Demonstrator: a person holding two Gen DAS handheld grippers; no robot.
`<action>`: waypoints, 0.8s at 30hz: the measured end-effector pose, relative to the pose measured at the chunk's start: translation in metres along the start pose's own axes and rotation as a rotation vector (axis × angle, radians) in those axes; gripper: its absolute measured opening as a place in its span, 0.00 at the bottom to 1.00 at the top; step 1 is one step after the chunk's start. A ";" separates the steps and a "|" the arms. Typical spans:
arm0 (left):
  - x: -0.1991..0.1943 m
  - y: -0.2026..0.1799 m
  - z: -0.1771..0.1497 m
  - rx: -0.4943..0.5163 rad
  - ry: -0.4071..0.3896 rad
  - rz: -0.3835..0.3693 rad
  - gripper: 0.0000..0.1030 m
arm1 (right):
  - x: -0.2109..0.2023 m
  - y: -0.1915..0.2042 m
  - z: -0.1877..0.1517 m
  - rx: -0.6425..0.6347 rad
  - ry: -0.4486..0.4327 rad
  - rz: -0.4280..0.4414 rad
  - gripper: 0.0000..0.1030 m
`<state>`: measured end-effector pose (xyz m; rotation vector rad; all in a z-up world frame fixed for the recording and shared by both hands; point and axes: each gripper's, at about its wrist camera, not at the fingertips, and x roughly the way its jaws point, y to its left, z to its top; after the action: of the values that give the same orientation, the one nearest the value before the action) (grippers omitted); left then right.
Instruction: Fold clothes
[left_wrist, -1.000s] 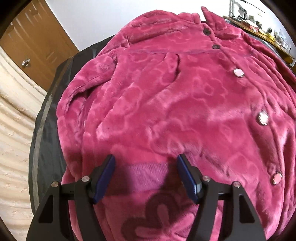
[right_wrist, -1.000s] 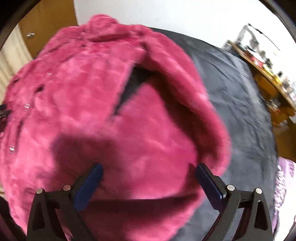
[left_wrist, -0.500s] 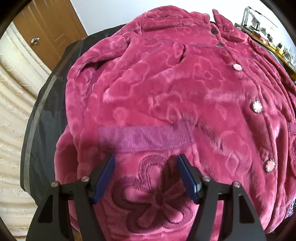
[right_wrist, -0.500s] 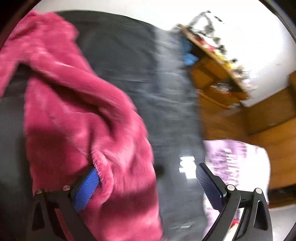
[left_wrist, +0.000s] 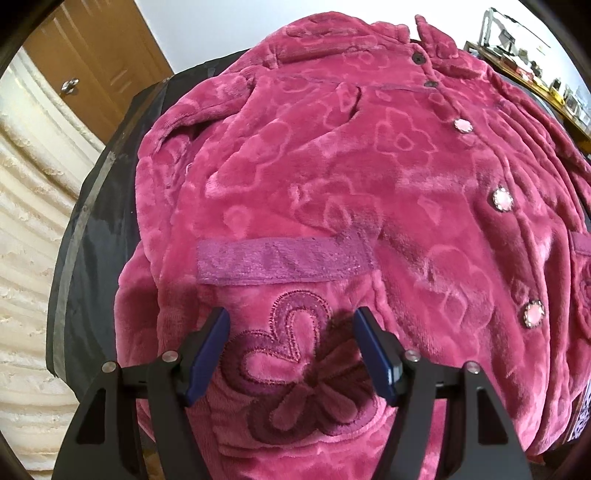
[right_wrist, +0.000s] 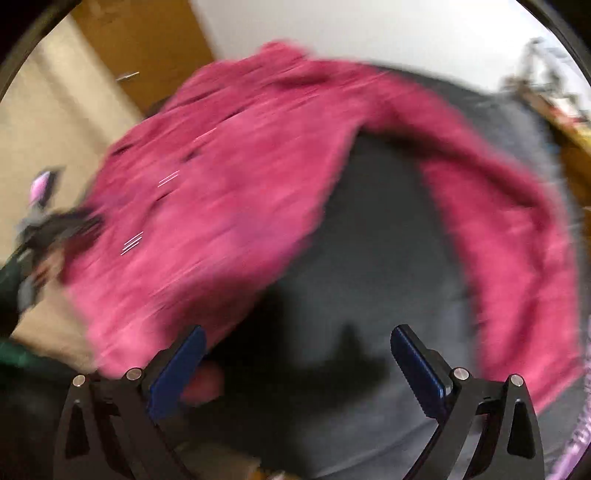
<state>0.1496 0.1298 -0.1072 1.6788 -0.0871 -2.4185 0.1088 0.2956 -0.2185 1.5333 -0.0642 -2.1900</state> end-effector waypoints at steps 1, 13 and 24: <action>0.001 0.000 -0.001 0.008 0.003 0.000 0.71 | 0.006 0.008 -0.007 -0.001 0.023 0.082 0.98; 0.011 0.008 -0.002 0.041 0.010 -0.082 0.72 | 0.055 0.028 0.002 0.179 -0.001 0.221 0.98; 0.020 0.023 -0.010 0.117 -0.003 -0.164 0.72 | 0.060 0.066 -0.003 0.300 0.103 0.100 0.25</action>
<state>0.1552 0.1042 -0.1259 1.7975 -0.0966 -2.5810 0.1182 0.2135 -0.2527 1.7587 -0.4439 -2.0903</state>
